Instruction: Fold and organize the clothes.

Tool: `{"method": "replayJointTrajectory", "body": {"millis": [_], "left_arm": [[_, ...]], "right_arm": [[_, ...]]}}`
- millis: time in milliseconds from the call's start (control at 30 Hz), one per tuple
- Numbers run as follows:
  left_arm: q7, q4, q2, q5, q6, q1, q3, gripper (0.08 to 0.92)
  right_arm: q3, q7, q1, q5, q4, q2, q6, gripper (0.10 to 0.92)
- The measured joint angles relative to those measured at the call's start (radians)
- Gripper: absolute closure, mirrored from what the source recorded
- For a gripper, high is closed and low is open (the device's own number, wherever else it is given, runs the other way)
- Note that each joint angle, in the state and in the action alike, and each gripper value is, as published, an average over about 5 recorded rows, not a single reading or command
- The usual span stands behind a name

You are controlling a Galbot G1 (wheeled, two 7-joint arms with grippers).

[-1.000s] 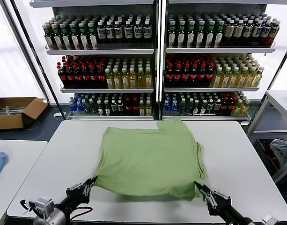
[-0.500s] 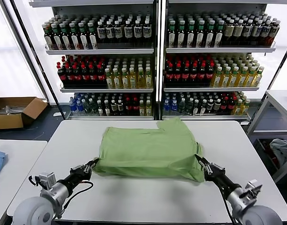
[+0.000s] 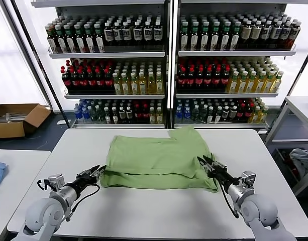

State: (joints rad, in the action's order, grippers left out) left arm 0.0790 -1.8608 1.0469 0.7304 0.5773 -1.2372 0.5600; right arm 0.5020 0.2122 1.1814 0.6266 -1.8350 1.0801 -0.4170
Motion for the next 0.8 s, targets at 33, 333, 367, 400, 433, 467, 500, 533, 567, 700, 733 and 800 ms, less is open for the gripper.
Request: {"method": "replayJointTrajectory", "body": {"millis": [33,333,367,400,433,467,500,533,567,700,733,800], "left_arm": [[0.000,-0.001,0.001,-0.003,0.000,-0.003,0.003,0.519],[-0.001,0.003,0.025,-0.035,0.000,-0.050,0.001,0.260],[-0.002,0.005,0.029,-0.039,0.000,-0.053,-0.001,0.237],[-0.002,0.008,0.032,-0.043,0.000,-0.055,-0.004,0.213],[-0.002,0.011,0.036,-0.046,0.000,-0.055,-0.007,0.198],[-0.002,0.015,0.039,-0.049,0.000,-0.056,-0.010,0.190],[-0.002,0.018,0.041,-0.052,0.000,-0.057,-0.012,0.183],[-0.001,0.022,0.043,-0.054,0.000,-0.057,-0.014,0.180],[0.000,0.025,0.044,-0.055,0.000,-0.058,-0.016,0.185],[0.007,0.038,0.048,-0.059,-0.003,-0.058,-0.020,0.268],[0.009,0.041,0.048,-0.059,-0.003,-0.058,-0.021,0.294],[0.013,0.045,0.049,-0.061,-0.004,-0.057,-0.023,0.355]], "right_arm": [[0.006,0.000,0.009,-0.006,-0.006,-0.003,-0.003,0.481],[0.052,-0.010,0.126,-0.088,-0.059,0.002,-0.032,0.236],[0.054,-0.010,0.138,-0.099,-0.063,0.004,-0.037,0.224],[0.054,-0.011,0.150,-0.109,-0.066,0.006,-0.042,0.212],[0.055,-0.011,0.160,-0.119,-0.069,0.009,-0.047,0.207],[0.055,-0.012,0.169,-0.129,-0.071,0.011,-0.052,0.208],[0.054,-0.013,0.177,-0.138,-0.072,0.014,-0.056,0.218],[0.054,-0.014,0.183,-0.146,-0.073,0.017,-0.060,0.229],[0.053,-0.015,0.188,-0.153,-0.073,0.020,-0.063,0.248],[0.050,-0.020,0.201,-0.174,-0.073,0.030,-0.071,0.363],[0.050,-0.021,0.203,-0.177,-0.073,0.031,-0.072,0.389],[0.051,-0.022,0.207,-0.183,-0.071,0.032,-0.073,0.450]]}}
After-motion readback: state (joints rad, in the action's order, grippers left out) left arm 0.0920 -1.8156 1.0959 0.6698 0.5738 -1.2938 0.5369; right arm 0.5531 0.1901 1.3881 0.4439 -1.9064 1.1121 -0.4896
